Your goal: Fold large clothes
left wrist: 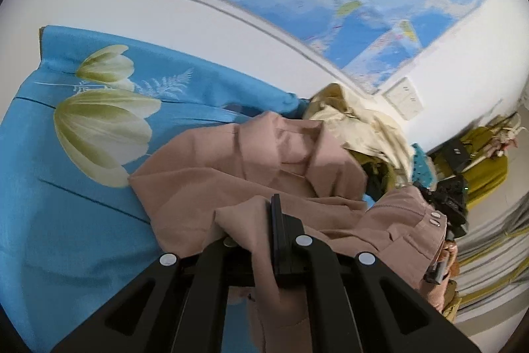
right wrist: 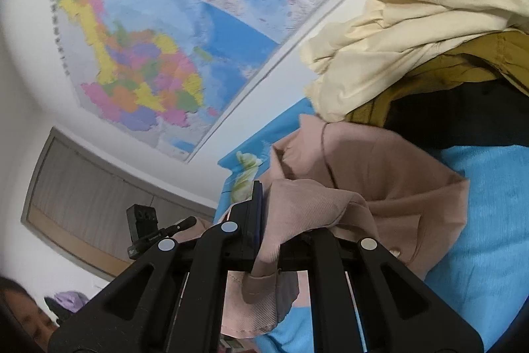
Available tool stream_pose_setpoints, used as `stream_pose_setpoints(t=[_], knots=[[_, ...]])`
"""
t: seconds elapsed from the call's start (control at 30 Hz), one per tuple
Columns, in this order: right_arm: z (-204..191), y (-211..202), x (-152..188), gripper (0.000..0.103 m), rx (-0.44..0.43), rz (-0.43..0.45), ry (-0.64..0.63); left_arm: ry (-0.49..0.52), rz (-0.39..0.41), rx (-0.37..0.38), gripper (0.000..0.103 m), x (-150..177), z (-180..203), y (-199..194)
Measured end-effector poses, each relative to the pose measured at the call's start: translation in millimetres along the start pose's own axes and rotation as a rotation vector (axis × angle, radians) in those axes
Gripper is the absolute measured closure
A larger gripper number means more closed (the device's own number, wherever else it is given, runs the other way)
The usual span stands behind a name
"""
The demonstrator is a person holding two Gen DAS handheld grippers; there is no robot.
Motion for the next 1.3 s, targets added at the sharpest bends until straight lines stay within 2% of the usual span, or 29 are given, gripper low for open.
stream_pose_setpoints(t=[0.17, 0.37, 0.4, 0.47, 0.53, 0.63, 0.7, 0.77, 0.87, 0.9, 1.0, 1.1, 1.2, 1.27, 1.3], knots=[[33, 20, -21, 0.096, 0.041, 0.010, 0.066, -0.036, -0.064, -0.055, 0.100, -16, -17, 28], [67, 47, -33, 0.091, 0.104, -0.031, 0.134, -0.080, -0.118, -0.084, 0.099, -31, -35, 58], [70, 50, -34, 0.088, 0.115, -0.036, 0.136, -0.084, -0.126, -0.085, 0.099, -32, -37, 62], [74, 54, -35, 0.074, 0.133, -0.046, 0.133, -0.088, -0.140, -0.102, 0.099, -34, -41, 70], [72, 55, -35, 0.047, 0.147, -0.049, 0.115, -0.093, -0.158, -0.105, 0.098, -34, -45, 76], [53, 47, -32, 0.032, 0.147, -0.054, 0.019, -0.119, -0.177, -0.097, 0.093, -33, -53, 81], [35, 34, -28, 0.031, 0.142, -0.041, -0.053, -0.136, -0.180, -0.070, 0.079, -32, -56, 79], [16, 25, -20, 0.031, 0.149, -0.032, -0.159, -0.137, -0.156, -0.044, 0.069, -33, -57, 71], [-9, 30, 6, 0.032, 0.187, -0.073, -0.331, -0.119, -0.081, 0.004, 0.042, -34, -55, 46], [-13, 38, 16, 0.032, 0.212, -0.102, -0.386, -0.101, -0.047, 0.001, 0.041, -35, -54, 37], [-5, 64, 34, 0.033, 0.365, -0.150, -0.509, 0.015, 0.039, -0.027, 0.039, -31, -39, 15], [16, 87, 30, 0.035, 0.564, -0.148, -0.608, 0.205, 0.071, -0.097, 0.033, -16, -7, 14], [35, 95, 21, 0.032, 0.691, -0.124, -0.664, 0.390, 0.039, -0.169, 0.028, 3, 25, 37], [40, 103, 19, 0.031, 0.728, -0.128, -0.694, 0.462, 0.001, -0.206, 0.028, 12, 36, 57], [40, 109, 20, 0.027, 0.751, -0.134, -0.726, 0.489, -0.029, -0.206, 0.028, 16, 41, 70]])
Point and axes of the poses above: each gripper's, at about its wrist camera, not at the fingertips, and y roughly the way its jaws point, z to its right, x to its underside, the point moved 8 cm from there along y, roughly the way its jaws point, and after that the axes turned 5 degrees about -x, right-handed, at the moved point
